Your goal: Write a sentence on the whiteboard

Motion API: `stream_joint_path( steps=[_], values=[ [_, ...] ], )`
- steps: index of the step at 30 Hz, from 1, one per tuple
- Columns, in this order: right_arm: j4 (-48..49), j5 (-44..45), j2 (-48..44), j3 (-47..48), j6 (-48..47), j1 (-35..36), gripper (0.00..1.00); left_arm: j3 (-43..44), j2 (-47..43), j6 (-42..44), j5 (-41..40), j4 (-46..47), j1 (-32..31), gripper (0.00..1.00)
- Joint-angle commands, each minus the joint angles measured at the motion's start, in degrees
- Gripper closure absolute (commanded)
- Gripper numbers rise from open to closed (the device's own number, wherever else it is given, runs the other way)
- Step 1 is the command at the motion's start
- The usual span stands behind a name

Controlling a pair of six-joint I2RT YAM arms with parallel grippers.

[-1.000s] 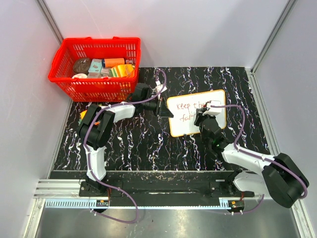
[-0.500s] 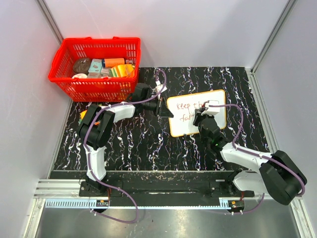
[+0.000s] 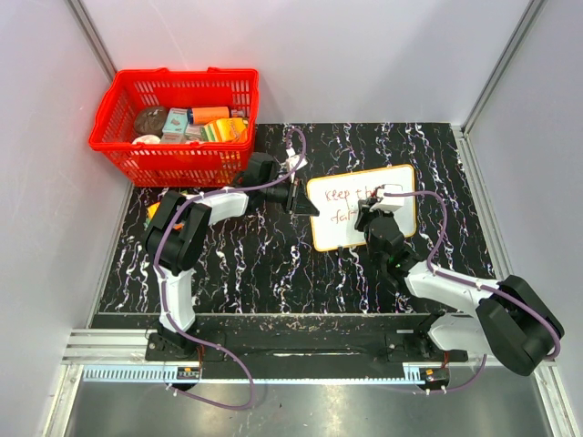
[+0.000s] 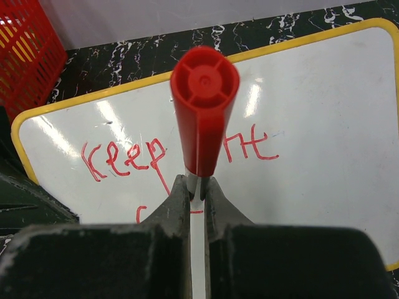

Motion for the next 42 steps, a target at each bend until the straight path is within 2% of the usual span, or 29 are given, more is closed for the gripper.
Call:
stream_joint_path(
  steps=[1, 42],
  values=[
    [3.2, 0.6, 0.1, 1.9, 0.4, -0.3, 1.0, -2.0, 3.2, 8.8, -5.4, -6.2, -1.5, 1.0],
    [-5.5, -0.3, -2.6, -1.5, 5.7, -0.3, 1.0, -2.0, 3.3, 8.7, -5.4, -6.1, -1.5, 1.0]
  ],
)
